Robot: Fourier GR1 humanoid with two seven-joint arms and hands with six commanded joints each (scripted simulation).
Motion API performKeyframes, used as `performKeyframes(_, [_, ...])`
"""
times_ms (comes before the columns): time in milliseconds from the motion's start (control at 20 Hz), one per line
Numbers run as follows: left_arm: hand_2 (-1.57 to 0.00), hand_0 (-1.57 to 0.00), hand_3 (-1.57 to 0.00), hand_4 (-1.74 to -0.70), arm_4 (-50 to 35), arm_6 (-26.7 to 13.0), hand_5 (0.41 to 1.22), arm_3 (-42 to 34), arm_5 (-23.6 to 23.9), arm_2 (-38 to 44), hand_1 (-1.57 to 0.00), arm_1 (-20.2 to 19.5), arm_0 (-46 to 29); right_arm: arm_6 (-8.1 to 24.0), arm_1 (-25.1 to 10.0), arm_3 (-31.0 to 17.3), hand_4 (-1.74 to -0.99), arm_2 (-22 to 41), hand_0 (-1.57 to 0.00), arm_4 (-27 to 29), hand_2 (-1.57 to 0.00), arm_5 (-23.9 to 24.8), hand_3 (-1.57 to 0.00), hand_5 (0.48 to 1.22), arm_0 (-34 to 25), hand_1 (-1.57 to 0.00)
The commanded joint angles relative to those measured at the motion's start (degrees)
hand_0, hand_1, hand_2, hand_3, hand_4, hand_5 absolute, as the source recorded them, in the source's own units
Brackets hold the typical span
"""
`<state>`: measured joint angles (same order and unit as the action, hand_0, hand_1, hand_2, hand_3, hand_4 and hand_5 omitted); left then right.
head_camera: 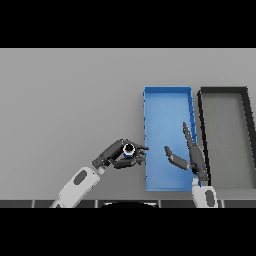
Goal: Pick up the blue pipe and place it into the blue bin.
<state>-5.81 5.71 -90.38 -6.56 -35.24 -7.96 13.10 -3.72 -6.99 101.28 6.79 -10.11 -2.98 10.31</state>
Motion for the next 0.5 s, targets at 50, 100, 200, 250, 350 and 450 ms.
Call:
performKeyframes(50, [-1.56,-1.56,-1.49,-1.74,-0.5,-1.4,1.217,-1.1,-0.6,0.3,-1.56,-0.5,1.0,-0.2,-1.0,0.2,-1.141,-0.9,0.00,0.5,0.00,-0.1,0.00,0.603,-0.5,0.00])
performKeyframes(100, [-1.56,-1.56,-1.49,-1.74,-0.1,-2.2,1.218,-1.8,-0.5,-0.3,-1.56,-0.7,0.3,-1.3,-0.7,-0.2,-1.136,-0.4,0.00,0.2,0.00,-0.3,0.00,0.604,0.3,0.00])
performKeyframes(200, [-1.57,-1.56,-1.50,-1.74,0.3,-3.8,1.219,-2.7,-0.4,-0.6,-1.57,-0.6,0.5,-1.3,-0.2,-0.2,-1.128,-0.3,0.00,0.0,0.00,0.1,0.00,0.605,0.6,0.00])
performKeyframes(250, [-1.57,-1.57,-1.50,-1.74,0.6,-4.5,1.219,-2.5,0.0,-0.7,-1.57,0.0,1.0,-1.0,-0.1,-0.1,-1.127,-0.4,0.00,0.1,0.00,0.1,0.00,0.605,0.7,0.00])
performKeyframes(350, [-1.57,-1.57,-1.50,-1.74,0.7,-5.1,1.219,-2.2,-0.1,-0.4,-1.57,-0.3,0.9,-1.0,-0.1,0.1,-1.161,-0.5,0.00,0.3,0.00,0.2,0.00,0.605,1.0,0.00])
performKeyframes(450, [-1.57,-1.57,-1.49,-1.74,0.7,-5.1,1.219,-1.8,-0.6,-0.3,-1.57,-0.4,0.7,0.0,-0.1,0.3,-1.178,-0.6,0.00,0.5,0.00,0.2,0.00,0.605,0.7,0.00])
